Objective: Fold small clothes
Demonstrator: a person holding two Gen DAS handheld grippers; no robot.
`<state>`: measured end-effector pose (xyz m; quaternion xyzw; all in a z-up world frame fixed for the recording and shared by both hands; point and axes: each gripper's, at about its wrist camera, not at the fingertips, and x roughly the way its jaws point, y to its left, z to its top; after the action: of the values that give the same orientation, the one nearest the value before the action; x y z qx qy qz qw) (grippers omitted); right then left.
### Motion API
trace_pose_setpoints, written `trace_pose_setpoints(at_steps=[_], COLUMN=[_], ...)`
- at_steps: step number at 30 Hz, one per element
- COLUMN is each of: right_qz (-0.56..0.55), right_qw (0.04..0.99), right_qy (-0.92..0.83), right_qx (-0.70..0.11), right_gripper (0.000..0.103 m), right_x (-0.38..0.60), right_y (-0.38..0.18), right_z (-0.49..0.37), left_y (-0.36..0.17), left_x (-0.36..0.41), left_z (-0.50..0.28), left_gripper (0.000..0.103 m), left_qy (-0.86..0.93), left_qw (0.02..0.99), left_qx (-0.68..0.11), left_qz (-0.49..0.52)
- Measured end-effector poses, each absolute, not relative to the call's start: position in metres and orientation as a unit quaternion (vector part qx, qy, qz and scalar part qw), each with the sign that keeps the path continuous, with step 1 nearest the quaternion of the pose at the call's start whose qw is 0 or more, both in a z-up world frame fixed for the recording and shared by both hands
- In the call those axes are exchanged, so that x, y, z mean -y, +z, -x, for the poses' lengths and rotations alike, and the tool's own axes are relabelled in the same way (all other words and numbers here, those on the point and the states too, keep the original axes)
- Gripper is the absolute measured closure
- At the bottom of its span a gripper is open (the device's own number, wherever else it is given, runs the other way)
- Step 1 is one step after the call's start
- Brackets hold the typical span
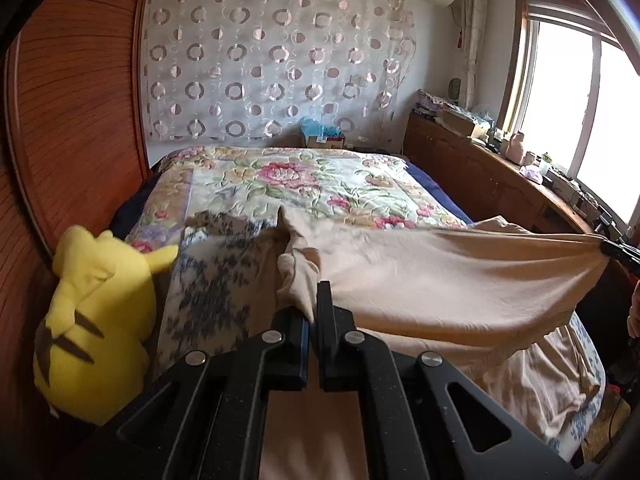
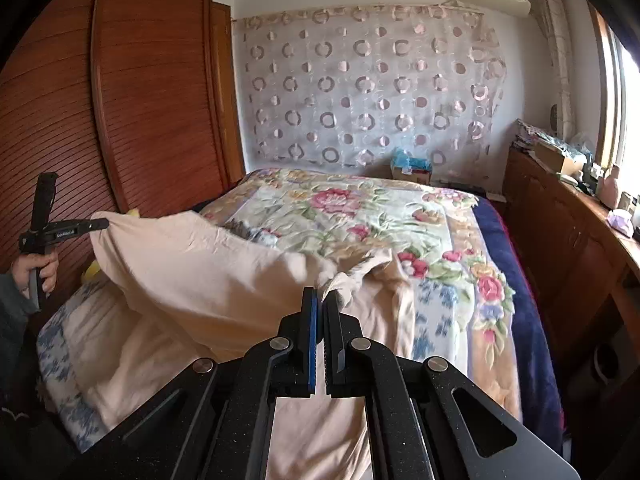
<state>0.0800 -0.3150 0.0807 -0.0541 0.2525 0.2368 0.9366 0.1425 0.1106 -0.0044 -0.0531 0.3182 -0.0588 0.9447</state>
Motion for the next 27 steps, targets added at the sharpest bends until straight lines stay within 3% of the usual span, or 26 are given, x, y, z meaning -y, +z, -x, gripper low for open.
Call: trace_pose_setpoints(at_steps=[15, 23, 26, 27], right_qz=[0.046, 0.068, 0.079, 0.082], right_qw=[0.930, 0.915, 0.910, 0.910], right_qy=[0.235, 0.222, 0.210, 0.203], right_qx=[-0.278, -0.328, -0.349, -0.352], right_gripper=[0.101, 0.101, 0.097, 0.088], right_x=[0.341, 0.331, 0.325, 0.324], right_y=[0.074, 0.059, 0.048, 0.047], right_z=[0.017, 0.017, 0.010, 0.008], left_y=[-0.021, -0.047, -0.050, -0.050], left_x=[-0.116, -0.113, -0.109, -0.107], left_z=[-0.069, -0.053, -0.048, -0.046], left_gripper=[0.100, 0.099, 0.085, 0.075], left_qy=[-0.050, -0.041, -0.039, -0.042], left_qw=[0.943, 0.935, 0.934, 0.935], left_qx=[-0.324, -0.350, -0.353, -0.350], left_qz=[0.051, 0.034, 0.029, 0.029])
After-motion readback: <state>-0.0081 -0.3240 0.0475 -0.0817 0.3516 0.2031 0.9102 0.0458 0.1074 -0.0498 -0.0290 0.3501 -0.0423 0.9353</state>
